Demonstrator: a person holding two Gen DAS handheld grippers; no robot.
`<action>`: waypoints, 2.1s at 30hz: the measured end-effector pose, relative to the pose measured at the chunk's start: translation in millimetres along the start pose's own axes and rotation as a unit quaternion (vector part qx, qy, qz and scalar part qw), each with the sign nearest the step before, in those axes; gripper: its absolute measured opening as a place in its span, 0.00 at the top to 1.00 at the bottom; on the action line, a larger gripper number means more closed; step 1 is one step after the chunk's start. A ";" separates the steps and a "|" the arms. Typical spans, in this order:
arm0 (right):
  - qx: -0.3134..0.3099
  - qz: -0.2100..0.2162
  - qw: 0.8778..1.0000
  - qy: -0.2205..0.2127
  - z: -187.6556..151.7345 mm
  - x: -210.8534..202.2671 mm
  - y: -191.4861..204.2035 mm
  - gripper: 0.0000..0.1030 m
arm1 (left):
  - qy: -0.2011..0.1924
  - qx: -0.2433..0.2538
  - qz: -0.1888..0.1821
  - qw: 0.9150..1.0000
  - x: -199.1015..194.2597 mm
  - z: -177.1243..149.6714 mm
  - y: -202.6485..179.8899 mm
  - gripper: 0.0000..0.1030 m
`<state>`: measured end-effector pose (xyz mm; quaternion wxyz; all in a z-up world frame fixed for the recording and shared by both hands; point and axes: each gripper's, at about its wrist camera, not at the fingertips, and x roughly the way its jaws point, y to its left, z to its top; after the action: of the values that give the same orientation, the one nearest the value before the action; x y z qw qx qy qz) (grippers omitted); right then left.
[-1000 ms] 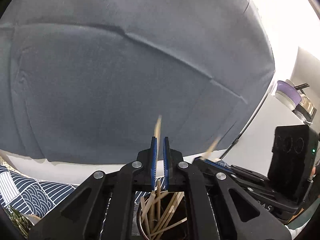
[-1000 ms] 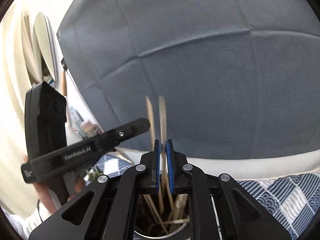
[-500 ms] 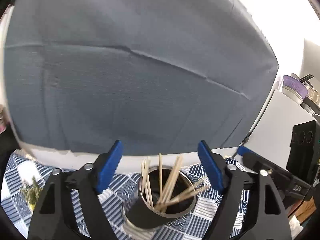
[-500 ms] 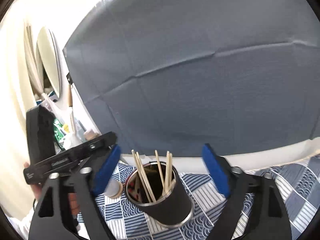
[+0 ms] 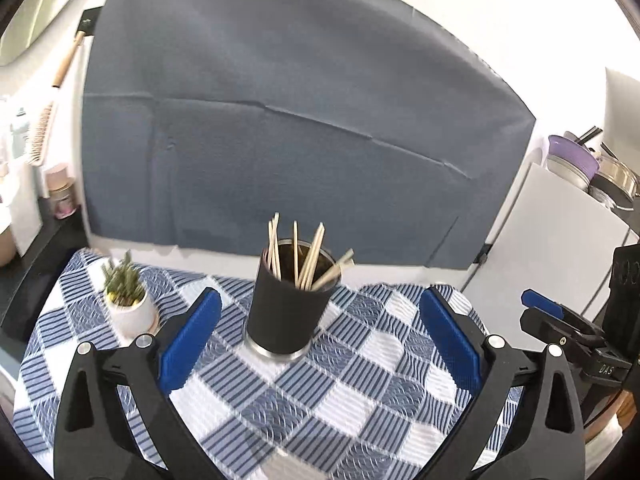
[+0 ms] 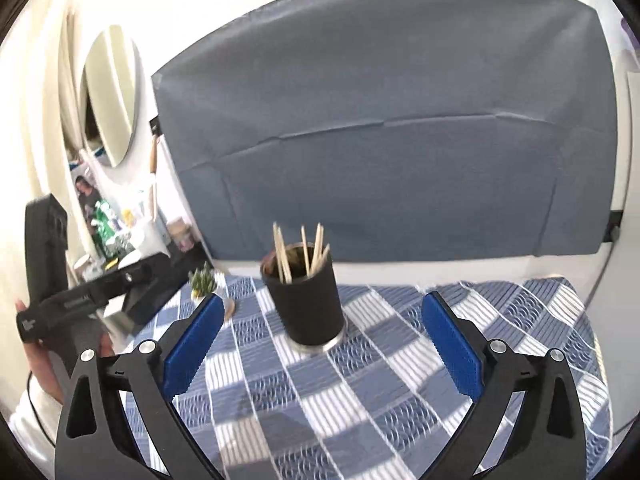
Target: Organize utensils
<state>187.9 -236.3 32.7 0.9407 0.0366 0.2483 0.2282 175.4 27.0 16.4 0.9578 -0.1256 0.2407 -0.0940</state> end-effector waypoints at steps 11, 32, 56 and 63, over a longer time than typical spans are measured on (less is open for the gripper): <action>-0.034 -0.013 0.999 -0.024 -57.0 -90.9 18.1 0.08 | -0.005 0.032 0.068 0.997 -98.1 -58.1 -37.4 0.06; -0.011 -0.081 0.996 0.026 -95.5 -179.2 26.9 0.08 | 0.057 0.050 0.097 0.992 -174.2 -128.9 -99.4 0.06; -0.009 -0.097 0.995 0.014 -93.0 -178.4 42.1 0.08 | 0.056 0.015 0.108 0.992 -178.4 -117.1 -102.3 0.06; -0.010 -0.099 0.995 0.003 -93.0 -180.8 48.0 0.08 | 0.053 0.016 0.099 0.994 -180.2 -116.2 -99.9 0.06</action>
<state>-16.5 -278.5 41.7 0.9581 0.0021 0.2516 0.1367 -49.0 -47.3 24.7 0.9504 -0.0803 0.3005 -0.0093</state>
